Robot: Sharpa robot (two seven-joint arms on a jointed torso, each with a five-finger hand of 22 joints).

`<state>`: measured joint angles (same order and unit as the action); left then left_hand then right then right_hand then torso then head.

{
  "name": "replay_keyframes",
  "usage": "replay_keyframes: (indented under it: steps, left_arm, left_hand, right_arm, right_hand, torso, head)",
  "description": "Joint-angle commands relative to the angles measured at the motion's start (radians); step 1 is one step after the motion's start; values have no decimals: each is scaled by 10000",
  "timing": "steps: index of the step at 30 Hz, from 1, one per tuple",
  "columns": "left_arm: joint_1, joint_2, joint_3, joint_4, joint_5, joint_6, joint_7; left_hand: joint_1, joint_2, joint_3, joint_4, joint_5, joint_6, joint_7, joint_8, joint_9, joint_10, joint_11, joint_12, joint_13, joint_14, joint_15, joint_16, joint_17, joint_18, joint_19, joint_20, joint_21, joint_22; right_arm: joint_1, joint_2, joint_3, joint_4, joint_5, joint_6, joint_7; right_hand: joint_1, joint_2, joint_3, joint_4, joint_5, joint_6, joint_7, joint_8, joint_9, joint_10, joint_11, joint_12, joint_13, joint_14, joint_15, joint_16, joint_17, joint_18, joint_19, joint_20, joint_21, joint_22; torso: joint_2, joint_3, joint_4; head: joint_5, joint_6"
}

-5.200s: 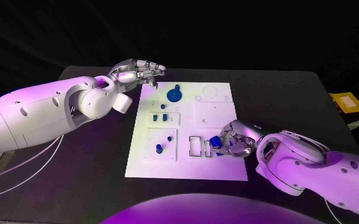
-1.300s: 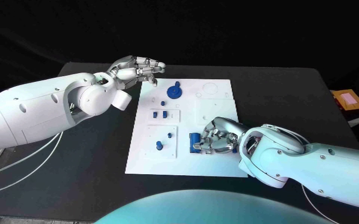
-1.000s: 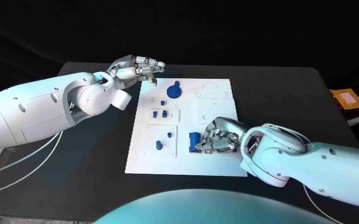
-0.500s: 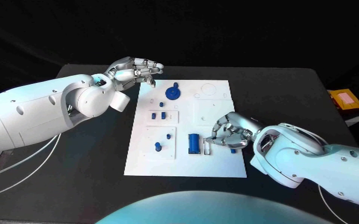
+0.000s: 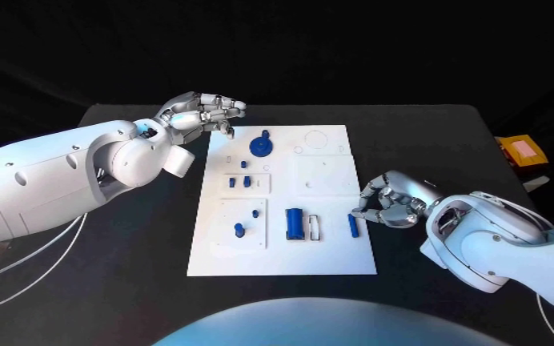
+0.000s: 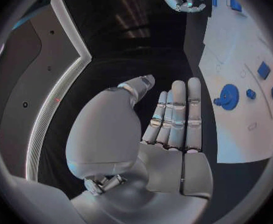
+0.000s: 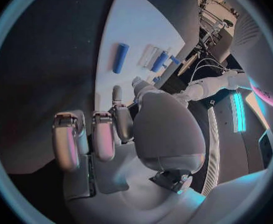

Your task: Assemble the parts on the task board

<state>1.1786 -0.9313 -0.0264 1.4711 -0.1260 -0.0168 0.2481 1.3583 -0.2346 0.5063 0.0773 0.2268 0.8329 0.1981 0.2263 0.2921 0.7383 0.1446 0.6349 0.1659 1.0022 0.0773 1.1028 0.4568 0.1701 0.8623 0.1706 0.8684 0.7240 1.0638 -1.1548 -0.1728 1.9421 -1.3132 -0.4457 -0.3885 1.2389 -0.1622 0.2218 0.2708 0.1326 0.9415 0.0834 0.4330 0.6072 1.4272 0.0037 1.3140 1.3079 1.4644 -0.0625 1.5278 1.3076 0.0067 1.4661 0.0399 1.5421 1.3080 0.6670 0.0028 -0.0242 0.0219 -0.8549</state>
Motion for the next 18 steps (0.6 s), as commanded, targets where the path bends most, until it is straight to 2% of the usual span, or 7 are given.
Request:
replay_keyframes:
  steps: [1,3,10,18]
  left_arm:
    - [4,32,0,12,24,101,119]
    - [3,33,-2,13,26,105,115]
    - [3,0,-4,23,30,103,103]
    - [3,-23,-5,30,31,114,90]
  left_hand:
    - [-1,72,-50,15,6,-44,10,28,1,-74,12,39,-10,-71,-26,36,-16,124,-33,22,-53,-17]
    - [-1,72,-50,15,6,-44,10,28,1,-74,12,39,-10,-71,-26,36,-16,124,-33,22,-53,-17]
    - [-1,72,-50,15,6,-44,10,28,1,-74,12,39,-10,-71,-26,36,-16,124,-33,22,-53,-17]
    - [-8,75,-58,23,5,-36,9,35,3,-70,12,51,-11,-74,-25,42,-18,125,-33,24,-57,-17]
  right_arm:
    - [-78,-15,-8,13,-713,358,-401]
    - [-141,13,-11,-16,-808,409,-519]
    - [-433,313,-16,-169,-1039,516,-783]
    - [-580,571,-17,-319,-1149,755,-936]
  right_hand:
    - [3,-15,-9,45,-55,-23,20,-30,-11,5,49,-49,504,813,55,-68,1365,7,911,92,-46,2529]
    - [11,-20,-11,48,-69,10,13,-23,-9,-2,46,-63,493,811,56,-71,1358,5,915,97,-37,2532]
    - [9,-25,-17,61,-84,58,5,-13,-5,-8,41,-76,483,806,54,-81,1336,9,908,102,-55,2527]
    - [1,-31,-26,71,-94,83,0,-7,-2,-10,38,-79,481,805,53,-84,1330,15,897,103,-80,2519]
  torso:
    - [4,4,8]
    - [14,4,33]
    - [27,-3,23]
    - [9,-12,34]
  head:
    - [-5,4]
    - [-5,1]
    - [30,-30]
    - [53,-73]
